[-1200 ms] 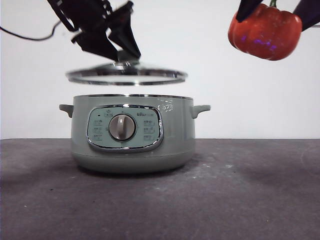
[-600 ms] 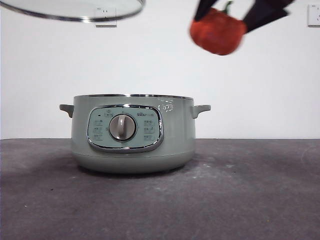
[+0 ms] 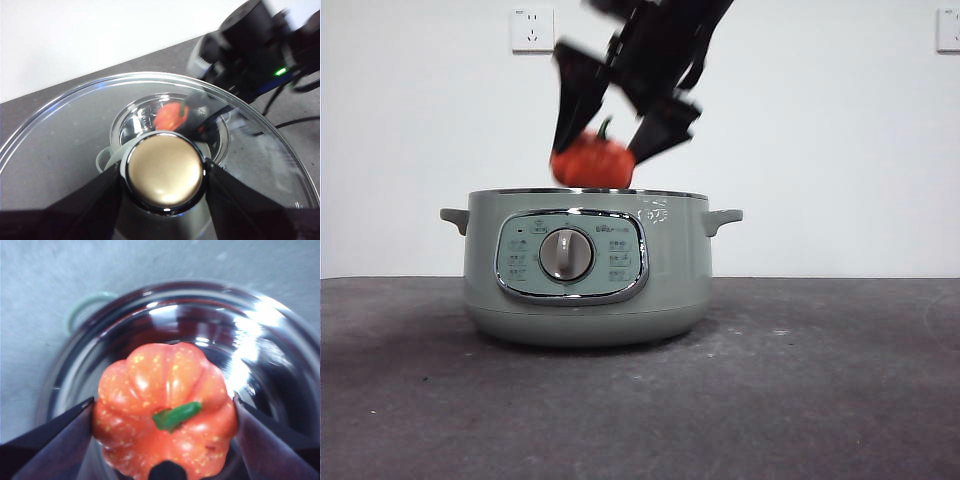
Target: Pick up the pumpkin,open the lid,put the pumpkin in the pot,close the lid
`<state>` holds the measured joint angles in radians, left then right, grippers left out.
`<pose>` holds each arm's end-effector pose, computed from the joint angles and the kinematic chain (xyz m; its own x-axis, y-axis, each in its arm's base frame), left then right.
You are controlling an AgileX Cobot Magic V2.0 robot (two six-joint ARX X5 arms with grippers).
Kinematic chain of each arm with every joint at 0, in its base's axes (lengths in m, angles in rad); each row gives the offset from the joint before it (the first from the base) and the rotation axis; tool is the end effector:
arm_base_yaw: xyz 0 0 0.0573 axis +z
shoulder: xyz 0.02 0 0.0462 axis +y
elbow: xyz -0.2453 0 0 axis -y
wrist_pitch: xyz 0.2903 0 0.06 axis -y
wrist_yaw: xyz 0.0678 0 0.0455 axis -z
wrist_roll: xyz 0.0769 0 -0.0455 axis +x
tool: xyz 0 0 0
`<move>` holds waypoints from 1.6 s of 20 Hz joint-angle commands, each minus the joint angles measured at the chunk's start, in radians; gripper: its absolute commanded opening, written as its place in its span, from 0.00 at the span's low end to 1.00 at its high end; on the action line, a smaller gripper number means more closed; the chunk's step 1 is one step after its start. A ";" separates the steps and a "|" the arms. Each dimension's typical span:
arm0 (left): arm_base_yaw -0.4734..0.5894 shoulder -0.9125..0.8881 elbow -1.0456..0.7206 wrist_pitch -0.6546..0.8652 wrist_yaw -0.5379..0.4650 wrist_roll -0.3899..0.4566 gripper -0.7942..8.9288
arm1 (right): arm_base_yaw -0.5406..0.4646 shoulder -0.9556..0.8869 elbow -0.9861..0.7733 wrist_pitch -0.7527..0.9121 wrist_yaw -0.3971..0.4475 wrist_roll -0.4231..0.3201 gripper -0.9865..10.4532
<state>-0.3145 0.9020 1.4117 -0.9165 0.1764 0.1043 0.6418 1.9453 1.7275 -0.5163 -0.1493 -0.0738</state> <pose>0.2087 -0.0821 0.4332 0.8055 -0.4466 -0.3895 0.4945 0.8688 0.0266 0.4040 0.3162 0.2313 0.4990 0.5587 -0.6625 -0.7182 0.6945 0.0446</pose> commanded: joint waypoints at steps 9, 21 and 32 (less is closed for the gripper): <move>0.002 -0.029 0.005 0.013 0.008 0.001 0.07 | 0.029 0.159 0.002 0.061 0.083 -0.104 0.08; 0.002 -0.026 0.005 0.005 0.011 0.002 0.07 | 0.029 0.114 0.027 -0.007 0.114 -0.076 0.56; -0.002 0.247 0.005 0.201 0.082 0.013 0.07 | -0.006 -0.523 0.029 -0.410 0.227 0.050 0.56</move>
<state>-0.3149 1.1599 1.4113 -0.7540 0.2470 0.1051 0.6342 1.4170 1.7576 -0.9295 0.0788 -0.0406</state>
